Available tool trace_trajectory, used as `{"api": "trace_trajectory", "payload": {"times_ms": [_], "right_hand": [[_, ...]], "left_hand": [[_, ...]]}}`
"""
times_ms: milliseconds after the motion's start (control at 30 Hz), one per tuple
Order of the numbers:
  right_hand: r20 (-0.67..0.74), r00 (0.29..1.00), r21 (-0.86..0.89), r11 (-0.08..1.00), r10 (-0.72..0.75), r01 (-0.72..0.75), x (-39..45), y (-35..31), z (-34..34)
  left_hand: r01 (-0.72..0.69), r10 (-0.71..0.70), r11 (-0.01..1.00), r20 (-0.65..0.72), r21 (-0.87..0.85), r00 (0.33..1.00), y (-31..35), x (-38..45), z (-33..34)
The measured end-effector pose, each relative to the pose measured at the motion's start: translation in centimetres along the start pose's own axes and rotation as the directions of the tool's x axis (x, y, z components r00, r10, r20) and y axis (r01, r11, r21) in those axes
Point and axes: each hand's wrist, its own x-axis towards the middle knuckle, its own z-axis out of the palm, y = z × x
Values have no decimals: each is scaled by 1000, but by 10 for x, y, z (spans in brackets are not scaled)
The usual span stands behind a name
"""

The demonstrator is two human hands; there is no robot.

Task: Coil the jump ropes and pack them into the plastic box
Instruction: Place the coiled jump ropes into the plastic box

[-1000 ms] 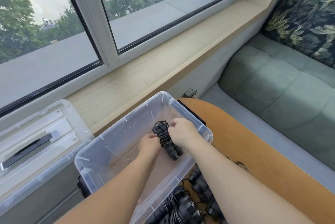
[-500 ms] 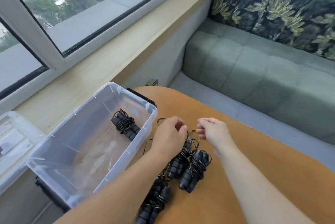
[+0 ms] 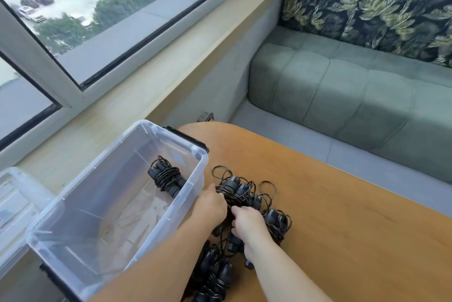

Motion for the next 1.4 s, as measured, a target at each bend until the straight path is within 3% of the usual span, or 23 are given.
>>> {"api": "trace_trajectory", "payload": {"times_ms": [133, 233, 467, 567, 667, 800, 867, 900, 967, 1033, 1200, 1333, 1400], "right_hand": [[18, 998, 109, 992, 58, -59, -12, -6, -2], [25, 1000, 147, 989, 14, -17, -23, -7, -4], [-4, 953, 168, 939, -304, 301, -76, -34, -13], [-8, 903, 138, 894, -430, 427, -100, -55, -11], [-20, 809, 15, 809, -587, 588, -116, -78, 6], [168, 663, -251, 618, -730, 745, -119, -111, 52], [315, 635, -435, 488, -705, 757, -108, -123, 86], [383, 656, -512, 442, -650, 736, -99, -124, 101], [460, 748, -623, 427, -479, 656, -79, -124, 132], [477, 815, -699, 420, -330, 579, -56, -117, 159], [554, 829, -830, 23, -76, 557, -17, -95, 198], [444, 895, -889, 105, -30, 445, 3, -84, 206], [473, 881, -880, 55, 3, 472, 4, -81, 213]], "left_hand": [[-10, 13, 997, 37, -79, 999, 1, -4, -4], [-46, 54, 985, 41, -165, 998, 8, -18, -10], [-256, 184, 879, -210, -403, 960, 30, -62, -47], [-324, 194, 814, -301, -482, 934, 33, -76, -70], [-406, 159, 706, -429, -580, 889, 26, -83, -97], [-367, -91, 460, -454, -808, 886, -2, -80, -136], [-268, -261, 349, -368, -898, 892, -30, -64, -148], [-197, -332, 281, -288, -939, 898, -46, -54, -148], [-53, -440, 117, -99, -992, 893, -80, -30, -142], [75, -505, 21, 54, -997, 862, -107, -10, -130], [189, -569, -28, 171, -982, 804, -136, 19, -104], [235, -578, -107, 252, -966, 776, -145, 40, -86], [269, -581, -125, 290, -955, 760, -149, 48, -79]]}}
